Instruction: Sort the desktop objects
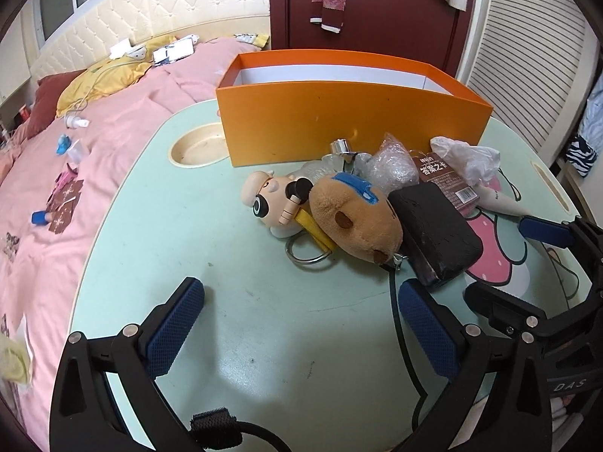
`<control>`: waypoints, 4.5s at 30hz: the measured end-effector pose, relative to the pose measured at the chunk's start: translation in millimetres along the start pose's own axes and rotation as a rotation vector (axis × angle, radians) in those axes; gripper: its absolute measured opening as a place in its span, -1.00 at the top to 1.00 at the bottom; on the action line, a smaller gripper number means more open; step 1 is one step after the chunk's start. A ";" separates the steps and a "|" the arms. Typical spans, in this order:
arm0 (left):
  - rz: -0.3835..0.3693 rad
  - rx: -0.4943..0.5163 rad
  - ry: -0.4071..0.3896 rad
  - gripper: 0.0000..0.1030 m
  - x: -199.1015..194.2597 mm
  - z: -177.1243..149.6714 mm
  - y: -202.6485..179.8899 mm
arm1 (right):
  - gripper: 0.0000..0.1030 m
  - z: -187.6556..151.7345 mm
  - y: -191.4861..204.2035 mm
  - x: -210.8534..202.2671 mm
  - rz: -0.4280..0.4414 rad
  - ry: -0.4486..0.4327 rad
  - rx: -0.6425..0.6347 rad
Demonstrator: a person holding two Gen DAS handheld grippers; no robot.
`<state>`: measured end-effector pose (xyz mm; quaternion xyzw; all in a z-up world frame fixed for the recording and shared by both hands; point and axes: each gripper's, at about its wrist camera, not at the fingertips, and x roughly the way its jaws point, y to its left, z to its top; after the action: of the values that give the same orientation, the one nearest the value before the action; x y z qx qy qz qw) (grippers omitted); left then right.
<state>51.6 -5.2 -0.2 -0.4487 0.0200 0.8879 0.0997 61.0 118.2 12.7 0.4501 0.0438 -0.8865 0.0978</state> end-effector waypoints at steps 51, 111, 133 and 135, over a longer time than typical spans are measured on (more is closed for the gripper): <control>0.003 -0.005 -0.001 -0.99 -1.2 2.6 -1.0 | -1.00 3.6 -6.1 0.3 0.006 0.002 -0.008; -0.217 -0.235 -0.028 -0.40 -12.1 35.2 53.7 | -1.00 2.6 -11.4 3.3 0.011 -0.026 -0.008; -0.211 -0.358 -0.002 -0.22 4.8 46.8 68.6 | -1.00 -3.2 -13.3 2.5 0.017 -0.042 -0.013; -0.204 -0.361 -0.011 -0.22 5.5 47.0 70.0 | -1.00 4.9 -18.1 5.9 0.019 -0.040 -0.012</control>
<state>-2.5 -67.0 19.7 -0.4541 -0.1855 0.8648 0.1071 49.8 134.3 10.6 0.4321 0.0427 -0.8941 0.1099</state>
